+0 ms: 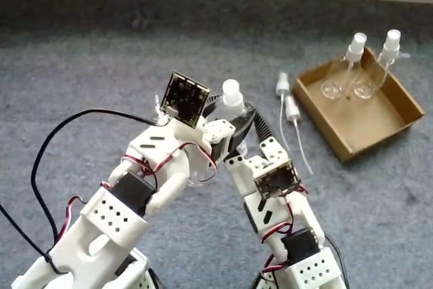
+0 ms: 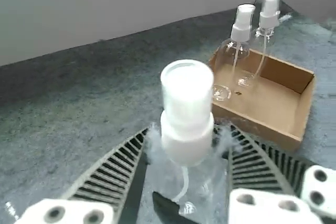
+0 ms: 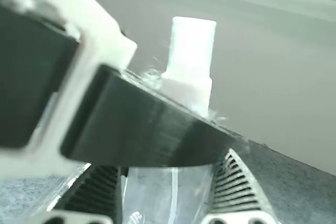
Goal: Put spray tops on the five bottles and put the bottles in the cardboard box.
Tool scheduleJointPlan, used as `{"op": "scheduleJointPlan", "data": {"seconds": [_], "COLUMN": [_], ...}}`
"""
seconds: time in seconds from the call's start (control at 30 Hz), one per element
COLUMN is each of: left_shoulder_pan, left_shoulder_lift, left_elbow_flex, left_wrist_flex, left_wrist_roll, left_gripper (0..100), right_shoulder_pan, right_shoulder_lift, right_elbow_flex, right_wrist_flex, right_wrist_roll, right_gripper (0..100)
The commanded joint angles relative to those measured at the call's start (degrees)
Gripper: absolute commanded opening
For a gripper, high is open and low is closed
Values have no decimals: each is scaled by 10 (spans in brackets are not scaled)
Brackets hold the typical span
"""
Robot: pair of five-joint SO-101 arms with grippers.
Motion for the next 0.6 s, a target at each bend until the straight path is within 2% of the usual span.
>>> {"op": "scheduleJointPlan", "data": {"seconds": [0.0, 0.17, 0.37, 0.57], "left_shoulder_pan": [-2, -2, -3, -68], "left_shoulder_lift": [-1, -51, -154, -235], "left_elbow_flex": [-7, -6, -6, -6], "left_wrist_flex": [-1, 32, 113, 186], "left_wrist_roll": [-7, -7, -7, -7], "left_gripper": [210, 208, 207, 206], "right_shoulder_pan": [-7, -7, -7, -6], "right_shoulder_lift": [-9, -8, -6, -6], "right_elbow_flex": [60, 60, 60, 60], "right_wrist_flex": [-2, -2, -2, -1], "right_wrist_roll": [4, 4, 4, 4], "right_gripper": [30, 30, 30, 30]}}
